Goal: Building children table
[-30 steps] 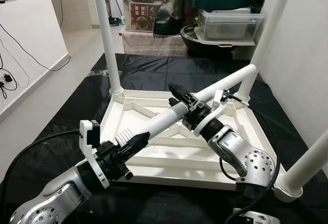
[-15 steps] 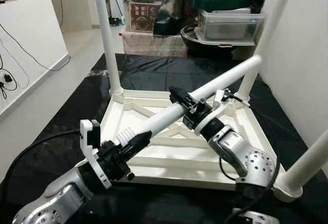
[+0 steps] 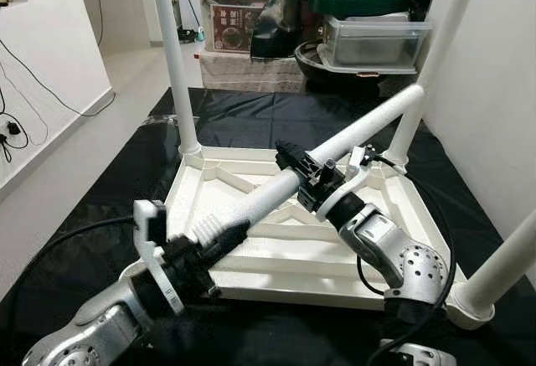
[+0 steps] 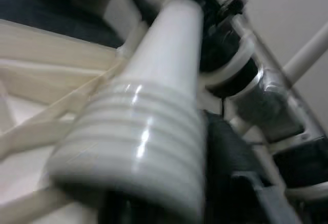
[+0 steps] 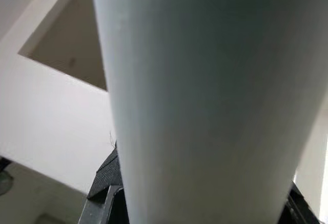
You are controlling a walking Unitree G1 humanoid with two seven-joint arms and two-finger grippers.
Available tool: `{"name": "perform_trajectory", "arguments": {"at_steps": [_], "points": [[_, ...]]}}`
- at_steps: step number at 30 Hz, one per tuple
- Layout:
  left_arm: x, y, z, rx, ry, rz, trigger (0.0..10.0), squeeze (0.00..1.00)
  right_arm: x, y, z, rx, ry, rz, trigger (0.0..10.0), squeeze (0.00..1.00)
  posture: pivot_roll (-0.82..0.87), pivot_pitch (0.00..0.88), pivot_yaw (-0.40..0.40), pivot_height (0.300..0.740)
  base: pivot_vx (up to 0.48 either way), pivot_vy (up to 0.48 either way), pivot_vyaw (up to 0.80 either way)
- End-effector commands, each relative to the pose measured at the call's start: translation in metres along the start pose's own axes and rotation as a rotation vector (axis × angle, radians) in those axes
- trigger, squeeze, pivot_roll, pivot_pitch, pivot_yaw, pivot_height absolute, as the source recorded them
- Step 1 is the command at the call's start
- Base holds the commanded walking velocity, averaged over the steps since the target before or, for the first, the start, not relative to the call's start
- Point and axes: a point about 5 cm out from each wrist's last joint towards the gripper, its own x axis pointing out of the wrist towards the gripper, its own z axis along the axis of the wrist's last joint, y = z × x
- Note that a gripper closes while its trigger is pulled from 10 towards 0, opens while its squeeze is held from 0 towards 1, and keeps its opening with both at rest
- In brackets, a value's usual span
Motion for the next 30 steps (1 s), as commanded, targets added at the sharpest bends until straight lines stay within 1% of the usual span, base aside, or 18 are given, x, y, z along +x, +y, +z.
{"name": "perform_trajectory", "arguments": {"at_steps": [1, 8, 9, 10, 11, 14, 15, 16, 17, 18, 19, 20, 21, 23, 24, 26, 27, 30], "points": [[-0.002, 0.010, -0.014, -0.031, 0.076, 0.072, 10.0, 1.00, 0.006, 0.012, 0.005, 0.010, -0.026, 0.069, 0.0, 0.00, 0.07, 0.000, -0.072, 0.740, 0.000, 0.000, 0.00], [-0.008, 0.021, -0.020, -0.014, 0.091, 0.157, 10.0, 1.00, 0.006, 0.013, 0.011, 0.012, -0.062, 0.077, 0.0, 0.00, 0.08, 0.000, -0.072, 0.740, 0.000, 0.000, 0.00], [-0.009, 0.023, -0.021, -0.011, 0.096, 0.181, 10.0, 0.71, 0.006, 0.015, 0.013, 0.008, -0.073, 0.080, 0.0, 0.00, 0.08, 0.000, -0.069, 0.740, 0.000, 0.000, 0.00], [-0.009, 0.023, -0.021, -0.011, 0.096, 0.181, 10.0, 0.71, 0.006, 0.015, 0.013, 0.008, -0.073, 0.080, 0.0, 0.00, 0.08, 0.000, -0.069, 0.740, 0.000, 0.000, 0.00], [-0.010, 0.024, -0.024, -0.006, 0.102, 0.208, 10.0, 0.00, 0.008, 0.017, 0.017, -0.007, -0.093, 0.081, 0.0, 0.00, 0.08, 0.000, -0.071, 0.740, 0.000, 0.000, 0.00], [-0.010, 0.026, -0.026, -0.001, 0.092, 0.241, 10.0, 0.00, 0.010, 0.021, 0.023, -0.042, -0.116, 0.076, 0.0, 0.00, 0.08, 0.000, -0.072, 0.740, 0.000, 0.000, 0.00], [-0.008, 0.028, -0.027, 0.030, 0.075, 0.312, 10.0, 0.00, 0.017, 0.024, 0.035, -0.254, -0.161, -0.027, 2.8, 0.00, 0.08, 0.000, -0.072, 0.740, 0.000, 0.000, 0.00], [-0.008, 0.028, -0.027, 0.030, 0.075, 0.312, 10.0, 0.00, 0.017, 0.024, 0.035, -0.254, -0.161, -0.027, 2.8, 0.00, 0.08, 0.000, -0.072, 0.740, 0.000, 0.000, 0.00], [-0.007, 0.029, -0.027, 0.049, 0.066, 0.346, 10.0, 0.00, 0.020, 0.023, 0.040, -0.389, -0.188, -0.097, 10.0, 0.00, 0.08, 0.000, -0.070, 0.740, 0.000, 0.000, 0.00], [-0.006, 0.030, -0.026, 0.069, 0.049, 0.374, 10.0, 0.00, 0.021, 0.022, 0.044, -0.515, -0.213, -0.168, 10.0, 0.00, 0.08, 0.000, -0.070, 0.740, 0.000, 0.000, 0.00], [-0.006, 0.030, -0.026, 0.069, 0.049, 0.374, 10.0, 0.00, 0.021, 0.022, 0.044, -0.515, -0.213, -0.168, 10.0, 0.00, 0.08, 0.000, -0.070, 0.740, 0.000, 0.000, 0.00], [-0.005, 0.031, -0.027, 0.085, 0.042, 0.411, 10.0, 0.00, 0.022, 0.023, 0.047, -0.664, -0.227, -0.215, 10.0, 0.00, 0.08, 0.000, -0.070, 0.740, 0.000, 0.000, 0.00], [-0.005, 0.031, -0.027, 0.085, 0.042, 0.411, 10.0, 0.00, 0.022, 0.023, 0.047, -0.664, -0.227, -0.215, 10.0, 0.00, 0.08, 0.000, -0.070, 0.740, 0.000, 0.000, 0.00], [-0.005, 0.033, -0.023, 0.146, 0.007, 0.483, 10.0, 0.00, 0.020, 0.026, 0.048, -0.916, -0.256, -0.265, 10.0, 0.00, 0.09, 0.000, -0.072, 0.740, 0.000, 0.000, 0.00], [-0.004, 0.034, -0.022, 0.172, -0.004, 0.510, 10.0, 0.00, 0.019, 0.026, 0.046, -0.993, -0.259, -0.270, 10.0, 0.00, 0.09, 0.000, -0.072, 0.740, 0.000, 0.000, 0.00], [-0.004, 0.034, -0.022, 0.172, -0.004, 0.510, 10.0, 0.00, 0.019, 0.026, 0.046, -0.993, -0.259, -0.270, 10.0, 0.00, 0.09, 0.000, -0.072, 0.740, 0.000, 0.000, 0.00], [-0.004, 0.036, -0.016, 0.241, -0.024, 0.577, 10.0, 0.00, 0.017, 0.027, 0.039, -1.103, -0.251, -0.265, 10.0, 0.00, 0.09, 0.000, -0.073, 0.740, 0.000, 0.000, 0.00], [-0.003, 0.037, -0.012, 0.277, -0.036, 0.606, 10.0, 0.00, 0.016, 0.027, 0.036, -1.142, -0.256, -0.265, 10.0, 0.00, 0.09, 0.000, -0.075, 0.740, 0.000, 0.000, 0.00]]}}
